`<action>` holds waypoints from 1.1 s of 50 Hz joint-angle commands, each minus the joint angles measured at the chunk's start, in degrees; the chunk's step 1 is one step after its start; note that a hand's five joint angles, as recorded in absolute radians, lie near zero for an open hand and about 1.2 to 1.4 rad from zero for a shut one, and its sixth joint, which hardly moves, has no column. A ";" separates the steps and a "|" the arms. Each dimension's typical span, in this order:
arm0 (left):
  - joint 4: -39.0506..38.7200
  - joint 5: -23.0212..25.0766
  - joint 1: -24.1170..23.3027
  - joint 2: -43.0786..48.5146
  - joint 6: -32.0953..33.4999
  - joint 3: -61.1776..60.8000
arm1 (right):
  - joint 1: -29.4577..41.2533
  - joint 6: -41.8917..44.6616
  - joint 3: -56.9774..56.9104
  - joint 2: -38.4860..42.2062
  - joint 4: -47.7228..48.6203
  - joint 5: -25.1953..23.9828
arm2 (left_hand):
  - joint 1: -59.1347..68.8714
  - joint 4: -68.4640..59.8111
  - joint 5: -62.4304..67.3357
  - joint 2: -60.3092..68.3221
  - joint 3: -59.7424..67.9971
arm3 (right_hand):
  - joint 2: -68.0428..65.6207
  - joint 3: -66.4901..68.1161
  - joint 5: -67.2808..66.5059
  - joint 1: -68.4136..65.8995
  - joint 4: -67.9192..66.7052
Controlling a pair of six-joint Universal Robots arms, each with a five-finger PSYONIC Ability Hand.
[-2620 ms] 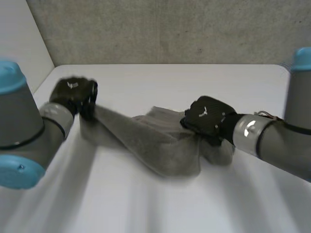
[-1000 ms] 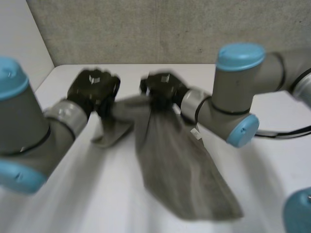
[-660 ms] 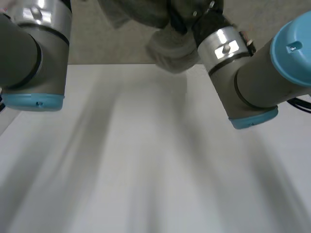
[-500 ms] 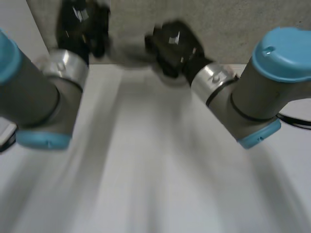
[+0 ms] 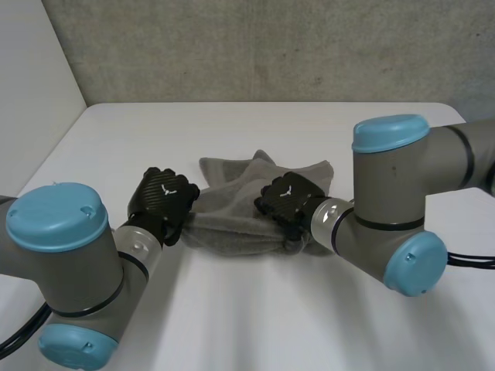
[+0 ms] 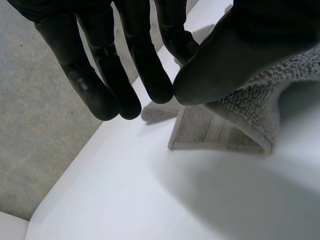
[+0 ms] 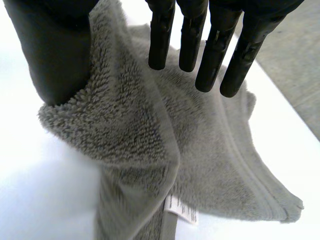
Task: Fold the towel.
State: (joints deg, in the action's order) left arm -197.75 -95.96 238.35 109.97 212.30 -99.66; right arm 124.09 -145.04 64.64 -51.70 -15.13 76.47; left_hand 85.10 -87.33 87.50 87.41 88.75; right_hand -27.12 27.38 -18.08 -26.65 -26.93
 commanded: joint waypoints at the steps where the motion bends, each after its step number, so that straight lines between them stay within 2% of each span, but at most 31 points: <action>1: 0.08 -0.01 -1.13 -2.04 -0.22 -0.89 | -2.01 -9.91 3.65 -5.43 2.56 -0.36 | -5.10 7.33 -17.50 -7.41 -8.75 | 2.06 -2.33 3.02 1.60 1.87; 6: 0.08 -0.01 -1.22 -2.83 -0.22 -1.59 | -5.35 -14.74 8.39 -7.36 3.26 -0.71 | -5.10 7.33 -17.50 -7.41 -8.75 | 1.89 -2.16 2.85 1.43 1.70; 12: 0.08 -0.01 -1.40 -2.83 -0.22 -1.59 | -6.93 -15.10 12.09 -8.41 4.49 -1.50 | -5.10 7.33 -17.50 -7.41 -8.75 | 2.23 -2.49 3.19 1.77 2.04; 22: 0.08 0.16 -1.49 -2.57 -0.22 -1.42 | -12.82 -15.27 18.15 -11.58 5.81 -6.77 | -5.10 7.33 -17.50 -7.41 -8.75 | 2.23 -2.49 3.19 1.77 2.04; 30: 0.08 0.16 -1.66 -2.31 -0.22 -1.42 | -14.14 -15.36 19.74 -11.23 5.81 -9.05 | -5.10 7.33 -17.50 -7.41 -8.75 | 2.06 -2.33 3.02 1.60 1.87; 37: 0.08 0.16 -2.36 -2.31 -0.22 -1.33 | -14.58 -15.54 19.74 -10.88 6.43 -9.06 | -5.10 7.33 -17.50 -7.41 -8.75 | 1.90 -2.16 2.86 1.43 1.71; 44: 0.08 0.25 -2.72 -2.31 -0.22 -1.42 | -14.05 -19.67 19.30 -9.47 9.85 -8.88 | -5.10 7.33 -17.50 -7.41 -8.75 | 0.38 -0.64 1.34 -0.08 0.19; 52: -0.62 0.25 -2.54 -2.13 -0.30 -1.33 | -13.96 -23.27 17.54 -5.25 12.58 -8.88 | -5.10 7.33 -17.50 -7.41 -8.75 | -9.88 9.62 -8.92 -10.35 -10.07; 54: -0.97 0.34 -2.54 -1.87 -0.39 -1.16 | -13.70 -23.45 17.01 -4.20 12.67 -8.79 | -8.43 10.66 -20.83 -10.73 -12.08 | -20.75 20.49 -19.79 -21.21 -20.94; 55: -0.98 0.34 -2.54 -1.87 -0.39 -1.16 | -13.70 -23.45 17.01 -4.20 12.67 -8.79 | -8.44 10.68 -20.85 -10.75 -12.10 | -20.81 20.55 -19.85 -21.28 -21.00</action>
State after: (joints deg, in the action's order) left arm -198.04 -95.71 235.75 107.80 212.03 -101.01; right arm 110.11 -167.67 82.82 -58.42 -2.99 67.61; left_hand 85.68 -87.33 87.50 87.41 88.63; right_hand -38.33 38.28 -28.46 -38.33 -38.00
